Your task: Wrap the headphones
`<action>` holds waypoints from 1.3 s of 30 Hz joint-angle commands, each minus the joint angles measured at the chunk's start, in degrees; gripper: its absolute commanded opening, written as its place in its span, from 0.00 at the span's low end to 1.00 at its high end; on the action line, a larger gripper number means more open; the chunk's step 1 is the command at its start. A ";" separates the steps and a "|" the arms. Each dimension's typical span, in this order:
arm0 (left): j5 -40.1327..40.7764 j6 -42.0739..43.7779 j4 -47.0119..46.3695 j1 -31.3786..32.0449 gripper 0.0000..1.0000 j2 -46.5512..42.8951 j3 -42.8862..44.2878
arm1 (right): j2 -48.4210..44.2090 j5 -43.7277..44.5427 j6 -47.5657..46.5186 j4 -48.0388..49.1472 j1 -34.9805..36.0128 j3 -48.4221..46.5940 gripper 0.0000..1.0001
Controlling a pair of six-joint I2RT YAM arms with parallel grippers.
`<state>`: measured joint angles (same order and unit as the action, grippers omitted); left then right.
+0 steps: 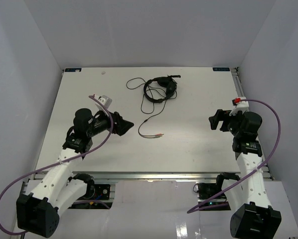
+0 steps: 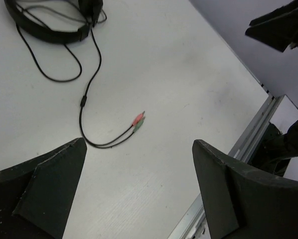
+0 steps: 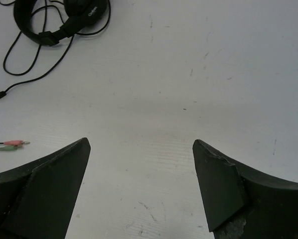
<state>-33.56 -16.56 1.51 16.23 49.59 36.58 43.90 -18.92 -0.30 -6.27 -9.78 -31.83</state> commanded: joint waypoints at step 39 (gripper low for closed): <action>45.63 -24.60 37.78 9.52 0.55 89.06 90.04 | 2.69 -31.88 -28.18 -3.13 -0.50 0.46 0.90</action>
<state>10.47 -42.77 37.17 25.63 137.90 121.73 47.29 -50.06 -28.73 -10.48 -10.07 -30.44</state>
